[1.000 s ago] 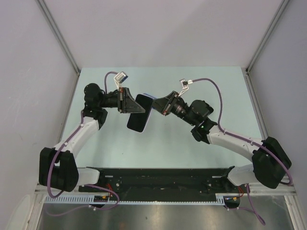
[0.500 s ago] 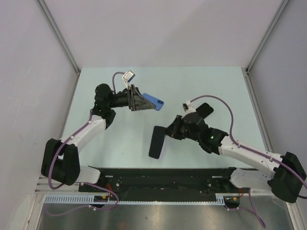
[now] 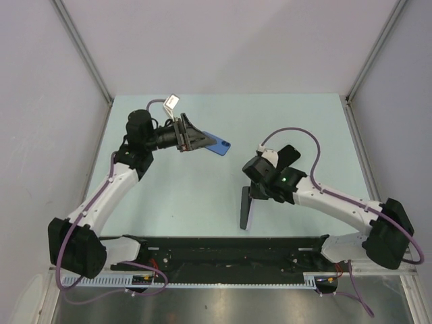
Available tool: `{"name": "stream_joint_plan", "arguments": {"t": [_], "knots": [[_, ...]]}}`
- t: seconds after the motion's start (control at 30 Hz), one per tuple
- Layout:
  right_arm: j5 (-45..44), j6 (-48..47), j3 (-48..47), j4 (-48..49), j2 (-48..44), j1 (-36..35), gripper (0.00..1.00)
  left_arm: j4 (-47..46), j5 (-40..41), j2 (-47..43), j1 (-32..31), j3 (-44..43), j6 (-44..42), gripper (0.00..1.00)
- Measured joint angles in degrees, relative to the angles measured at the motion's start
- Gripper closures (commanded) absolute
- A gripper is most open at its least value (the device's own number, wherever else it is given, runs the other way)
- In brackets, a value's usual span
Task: Take the phone out of the phone case
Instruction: Remove the phone case from the phone.
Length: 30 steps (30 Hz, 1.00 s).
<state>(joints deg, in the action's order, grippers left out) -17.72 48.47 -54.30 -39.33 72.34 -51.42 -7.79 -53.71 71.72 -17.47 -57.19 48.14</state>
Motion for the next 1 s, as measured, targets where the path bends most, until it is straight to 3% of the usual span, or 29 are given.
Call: {"name": "stream_joint_plan", "arguments": {"t": [0.23,0.4,0.53,1.0], "knots": [[-2.38,-4.92,-10.97,-3.72,14.58,-0.37,1.0,13.77,7.06,-5.62,0.07,-2.32,-8.02,0.0],[-2.08,-7.32,-13.64,-3.54,20.02,-0.76,1.0,19.45,9.84,-6.4,0.59,-2.14,-10.71,0.0],[-1.18,-8.46,-14.95,-3.45,22.32,-1.77,0.81,21.49,10.6,-7.15,1.14,-1.6,-11.28,0.0],[1.84,-9.88,-16.37,-1.18,28.24,-4.09,0.78,23.89,10.03,-8.33,3.13,-1.6,-13.25,0.0]]}}
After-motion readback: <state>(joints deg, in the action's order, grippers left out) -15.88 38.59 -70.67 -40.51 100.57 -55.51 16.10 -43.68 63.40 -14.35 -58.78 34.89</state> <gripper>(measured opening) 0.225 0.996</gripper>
